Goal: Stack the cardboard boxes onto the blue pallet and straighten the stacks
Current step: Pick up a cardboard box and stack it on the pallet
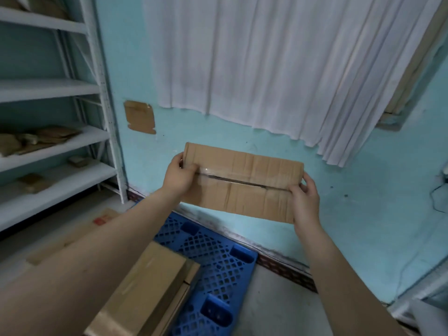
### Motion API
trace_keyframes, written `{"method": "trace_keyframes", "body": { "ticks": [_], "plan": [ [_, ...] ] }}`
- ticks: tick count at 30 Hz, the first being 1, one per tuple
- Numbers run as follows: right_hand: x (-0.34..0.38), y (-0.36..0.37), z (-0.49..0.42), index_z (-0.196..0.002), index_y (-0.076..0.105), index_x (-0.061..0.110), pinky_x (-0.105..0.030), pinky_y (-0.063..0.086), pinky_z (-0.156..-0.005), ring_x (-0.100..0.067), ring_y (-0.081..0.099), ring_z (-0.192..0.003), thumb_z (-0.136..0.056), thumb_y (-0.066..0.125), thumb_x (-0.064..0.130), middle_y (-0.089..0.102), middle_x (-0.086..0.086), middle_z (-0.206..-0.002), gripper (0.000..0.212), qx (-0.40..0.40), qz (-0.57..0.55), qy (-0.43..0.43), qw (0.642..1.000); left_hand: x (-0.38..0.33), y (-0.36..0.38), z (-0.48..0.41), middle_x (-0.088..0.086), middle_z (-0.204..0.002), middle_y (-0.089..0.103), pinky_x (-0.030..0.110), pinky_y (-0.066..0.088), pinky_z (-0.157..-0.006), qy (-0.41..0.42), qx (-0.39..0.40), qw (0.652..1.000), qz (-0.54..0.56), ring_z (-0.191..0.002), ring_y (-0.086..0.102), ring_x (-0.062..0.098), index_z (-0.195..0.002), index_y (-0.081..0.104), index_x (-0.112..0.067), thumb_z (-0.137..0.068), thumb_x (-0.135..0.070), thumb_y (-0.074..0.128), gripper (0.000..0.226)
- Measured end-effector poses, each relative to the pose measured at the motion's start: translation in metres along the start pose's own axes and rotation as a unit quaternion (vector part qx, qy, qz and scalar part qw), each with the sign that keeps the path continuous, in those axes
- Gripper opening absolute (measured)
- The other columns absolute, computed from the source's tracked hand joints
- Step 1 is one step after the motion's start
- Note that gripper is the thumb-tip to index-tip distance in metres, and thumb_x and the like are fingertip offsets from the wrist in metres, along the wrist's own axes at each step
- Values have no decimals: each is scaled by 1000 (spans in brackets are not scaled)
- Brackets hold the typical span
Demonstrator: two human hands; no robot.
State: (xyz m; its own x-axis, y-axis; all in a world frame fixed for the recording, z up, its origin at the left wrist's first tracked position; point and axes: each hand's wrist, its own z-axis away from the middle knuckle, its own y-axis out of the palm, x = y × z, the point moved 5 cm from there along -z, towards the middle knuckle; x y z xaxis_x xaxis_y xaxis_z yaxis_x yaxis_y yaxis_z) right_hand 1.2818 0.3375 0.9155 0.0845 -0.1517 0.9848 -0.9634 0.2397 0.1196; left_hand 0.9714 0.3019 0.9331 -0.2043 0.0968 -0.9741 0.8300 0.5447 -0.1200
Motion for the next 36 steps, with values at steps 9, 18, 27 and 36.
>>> {"method": "trace_keyframes", "body": {
  "ticks": [9,18,27,36],
  "plan": [
    [-19,102,63,-135,49,37,-26,46,-63,-12,62,-91,-92,54,15,61,-1,-123,49,19,10,35,999,26,-114,-27,-1,-114,52,30,38,-75,-39,-16,999,-5,-94,53,21,-131,40,-17,-89,-23,59,47],
    [-61,218,77,-140,45,38,-25,47,-62,-12,63,-92,-91,52,16,61,3,-121,54,35,27,58,997,76,-204,-90,-5,-103,57,28,40,-65,-105,8,993,49,-83,53,10,-118,47,-21,-82,-21,65,40],
    [-139,351,44,-145,44,31,-30,47,-83,-22,57,-112,-93,53,14,57,-4,-134,56,-46,83,50,994,178,-251,-241,-7,-124,59,27,47,-68,-112,138,982,58,-98,60,12,-128,48,-27,-86,-19,61,45],
    [-236,393,16,-147,37,35,-23,46,-73,-19,57,-109,-91,51,15,54,-2,-138,61,-89,134,108,981,299,-217,-300,-20,-106,55,22,46,-68,-156,204,965,49,-95,55,4,-117,49,-36,-87,-4,53,44]
  ]
}}
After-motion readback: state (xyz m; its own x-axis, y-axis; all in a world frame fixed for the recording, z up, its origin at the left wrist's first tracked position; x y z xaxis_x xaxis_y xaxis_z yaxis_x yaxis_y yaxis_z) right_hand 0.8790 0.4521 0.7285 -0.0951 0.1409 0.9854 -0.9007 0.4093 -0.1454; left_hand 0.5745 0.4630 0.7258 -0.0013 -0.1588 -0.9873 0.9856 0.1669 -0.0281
